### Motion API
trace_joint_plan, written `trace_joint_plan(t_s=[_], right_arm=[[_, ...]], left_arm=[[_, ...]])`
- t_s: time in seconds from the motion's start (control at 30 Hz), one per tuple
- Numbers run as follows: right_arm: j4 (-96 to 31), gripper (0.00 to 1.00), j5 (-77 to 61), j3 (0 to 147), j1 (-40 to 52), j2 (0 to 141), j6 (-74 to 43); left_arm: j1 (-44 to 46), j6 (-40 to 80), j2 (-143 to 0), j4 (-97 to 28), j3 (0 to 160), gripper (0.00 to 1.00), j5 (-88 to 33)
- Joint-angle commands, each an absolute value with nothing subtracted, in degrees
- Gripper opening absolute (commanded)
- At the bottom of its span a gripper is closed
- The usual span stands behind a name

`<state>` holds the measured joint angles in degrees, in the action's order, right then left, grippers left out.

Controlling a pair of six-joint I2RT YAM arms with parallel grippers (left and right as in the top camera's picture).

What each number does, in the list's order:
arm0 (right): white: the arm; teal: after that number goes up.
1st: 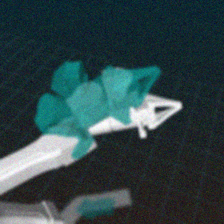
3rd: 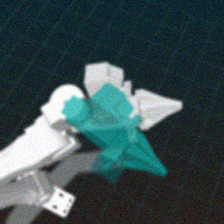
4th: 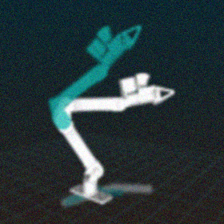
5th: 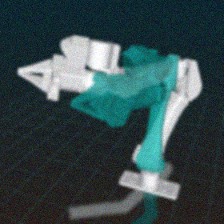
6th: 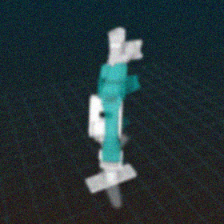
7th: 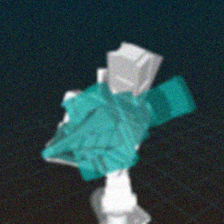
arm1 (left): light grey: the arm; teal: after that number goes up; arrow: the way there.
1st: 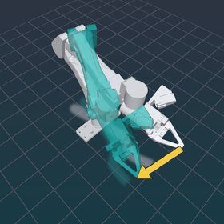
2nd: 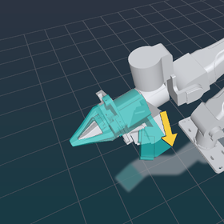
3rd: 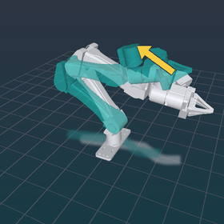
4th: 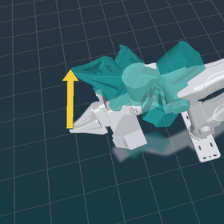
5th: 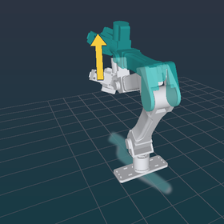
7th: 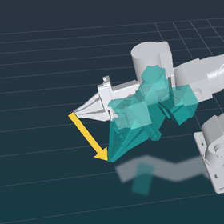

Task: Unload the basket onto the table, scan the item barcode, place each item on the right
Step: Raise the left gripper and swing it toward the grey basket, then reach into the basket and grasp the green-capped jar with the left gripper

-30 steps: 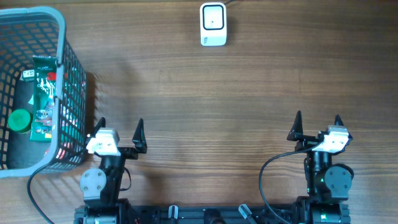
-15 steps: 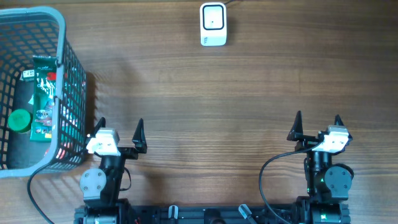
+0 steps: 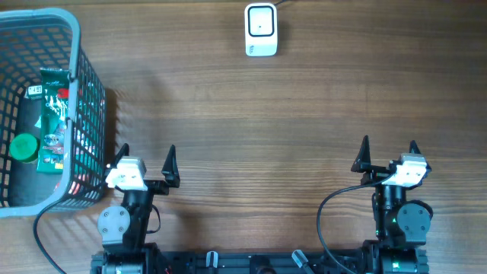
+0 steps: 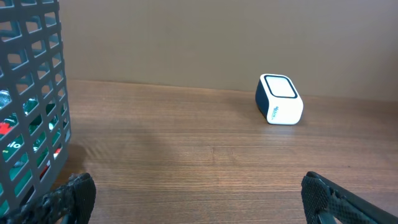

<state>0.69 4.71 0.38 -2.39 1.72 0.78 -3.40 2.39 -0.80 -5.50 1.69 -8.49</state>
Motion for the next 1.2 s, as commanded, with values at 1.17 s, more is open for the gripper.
trace_joint_plan(t_s=[1.17], right_arm=[[0.8,1.0,3.81,0.3,-2.48,2.15,1.43]], left_arm=[[-3.66,4.01,-10.09,5.15,18.15,1.0,-30.24]])
